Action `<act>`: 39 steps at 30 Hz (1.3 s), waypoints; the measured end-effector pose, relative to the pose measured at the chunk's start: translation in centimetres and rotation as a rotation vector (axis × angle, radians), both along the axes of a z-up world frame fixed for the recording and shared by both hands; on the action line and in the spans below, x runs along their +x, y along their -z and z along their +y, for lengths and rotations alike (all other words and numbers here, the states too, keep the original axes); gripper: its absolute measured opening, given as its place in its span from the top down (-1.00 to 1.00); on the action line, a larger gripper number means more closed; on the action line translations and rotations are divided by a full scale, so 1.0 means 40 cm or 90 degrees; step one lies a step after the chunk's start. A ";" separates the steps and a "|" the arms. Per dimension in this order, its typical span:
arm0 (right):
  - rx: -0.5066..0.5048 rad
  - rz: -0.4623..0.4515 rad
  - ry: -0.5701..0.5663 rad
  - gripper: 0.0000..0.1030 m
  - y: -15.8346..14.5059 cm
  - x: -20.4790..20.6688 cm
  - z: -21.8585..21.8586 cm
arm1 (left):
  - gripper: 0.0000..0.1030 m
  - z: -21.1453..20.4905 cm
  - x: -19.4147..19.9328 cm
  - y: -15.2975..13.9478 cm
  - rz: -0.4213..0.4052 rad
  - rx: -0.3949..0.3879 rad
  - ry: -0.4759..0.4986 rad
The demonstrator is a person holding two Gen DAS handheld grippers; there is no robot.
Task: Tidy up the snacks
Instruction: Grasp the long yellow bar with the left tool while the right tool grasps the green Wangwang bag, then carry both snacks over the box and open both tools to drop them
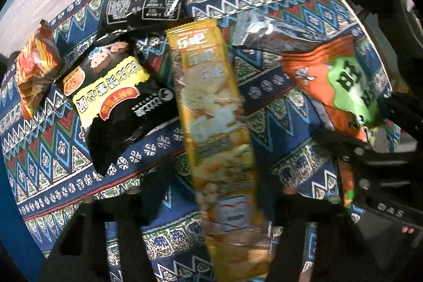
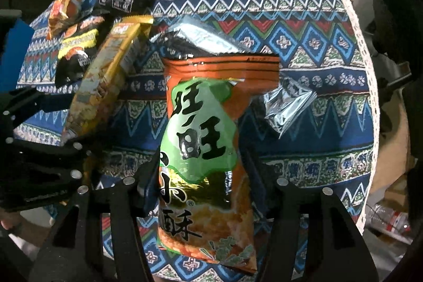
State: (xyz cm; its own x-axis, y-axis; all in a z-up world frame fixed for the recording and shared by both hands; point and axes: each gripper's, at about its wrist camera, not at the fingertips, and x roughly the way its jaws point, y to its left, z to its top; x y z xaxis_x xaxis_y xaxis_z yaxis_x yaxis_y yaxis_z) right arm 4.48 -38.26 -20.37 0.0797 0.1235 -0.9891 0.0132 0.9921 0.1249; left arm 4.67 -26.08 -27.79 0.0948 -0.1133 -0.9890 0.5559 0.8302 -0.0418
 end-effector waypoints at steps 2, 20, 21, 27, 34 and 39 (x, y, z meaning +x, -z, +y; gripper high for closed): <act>-0.009 -0.002 -0.008 0.02 0.002 0.000 0.010 | 0.34 0.009 -0.011 -0.005 -0.006 0.008 0.012; 0.004 -0.059 -0.037 0.33 -0.138 -0.029 0.067 | 0.39 0.161 -0.108 -0.142 -0.088 0.000 0.048; 0.005 -0.063 -0.038 0.33 -0.147 -0.028 0.072 | 0.39 0.174 -0.115 -0.155 -0.091 -0.003 0.046; 0.006 -0.085 -0.047 0.33 -0.181 -0.016 0.108 | 0.39 0.211 -0.155 -0.237 -0.118 -0.016 0.038; 0.014 -0.110 -0.053 0.33 -0.224 -0.008 0.140 | 0.39 0.238 -0.153 -0.287 -0.150 -0.032 0.027; 0.017 -0.129 -0.064 0.33 -0.258 0.004 0.169 | 0.39 0.285 -0.150 -0.337 -0.178 -0.044 0.008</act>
State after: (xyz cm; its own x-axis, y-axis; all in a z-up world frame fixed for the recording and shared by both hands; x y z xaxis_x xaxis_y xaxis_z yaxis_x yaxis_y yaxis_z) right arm 4.62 -31.49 -10.04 0.2632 0.1661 -0.9503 -0.1129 0.9836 0.1406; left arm -1.35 -14.67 -14.30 0.3609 -0.1830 -0.9145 0.5643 0.8235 0.0579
